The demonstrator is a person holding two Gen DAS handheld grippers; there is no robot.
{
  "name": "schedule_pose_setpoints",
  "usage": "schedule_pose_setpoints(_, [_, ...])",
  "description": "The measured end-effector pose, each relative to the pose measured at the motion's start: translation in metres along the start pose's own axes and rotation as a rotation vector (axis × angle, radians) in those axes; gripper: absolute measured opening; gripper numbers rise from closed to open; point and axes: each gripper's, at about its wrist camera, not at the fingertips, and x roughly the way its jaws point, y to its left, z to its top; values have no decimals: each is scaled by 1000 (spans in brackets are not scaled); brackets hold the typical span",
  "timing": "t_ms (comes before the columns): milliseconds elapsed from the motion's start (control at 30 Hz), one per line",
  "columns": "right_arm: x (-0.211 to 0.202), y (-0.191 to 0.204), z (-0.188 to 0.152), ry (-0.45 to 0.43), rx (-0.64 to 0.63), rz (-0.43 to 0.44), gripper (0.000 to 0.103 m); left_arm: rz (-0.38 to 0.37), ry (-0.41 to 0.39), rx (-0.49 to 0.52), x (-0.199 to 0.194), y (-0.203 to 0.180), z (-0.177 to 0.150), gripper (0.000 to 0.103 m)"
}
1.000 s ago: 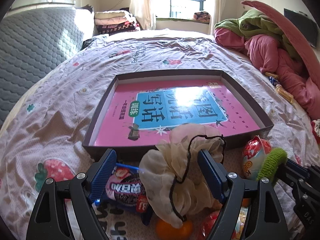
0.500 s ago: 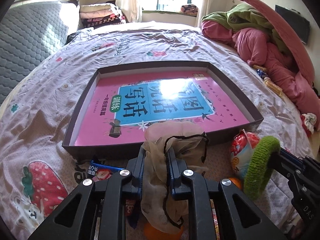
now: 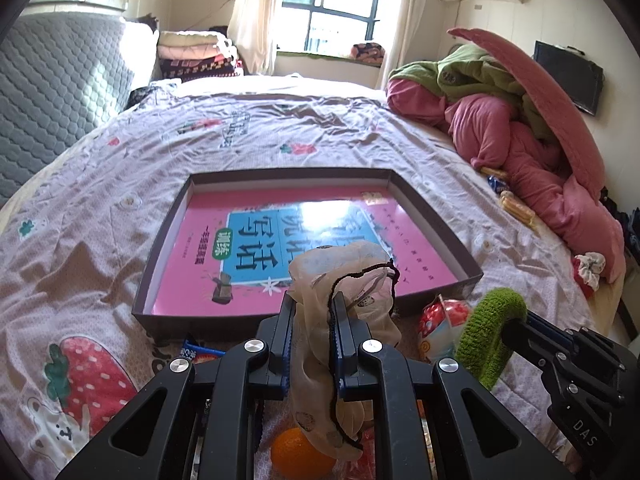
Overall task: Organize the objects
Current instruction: 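Close the left tool on the scrunchie while the right tool grasps the green ring, lift both, then carry the scrunchie in the left tool and the ring in the right tool over the tray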
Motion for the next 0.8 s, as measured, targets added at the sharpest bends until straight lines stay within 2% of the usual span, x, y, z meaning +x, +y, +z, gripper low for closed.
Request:
schedule_pose_setpoints(367, [-5, 12, 29, -102, -27, -19, 14, 21, -82, -1, -15, 4, 11, 15])
schedule_pose_setpoints(633, [7, 24, 44, -115, -42, -9, 14, 38, -116, -23, -21, 13, 16, 15])
schedule_pose_setpoints(800, [12, 24, 52, -119, -38, -1, 14, 27, -101, -47, -17, 15, 23, 15])
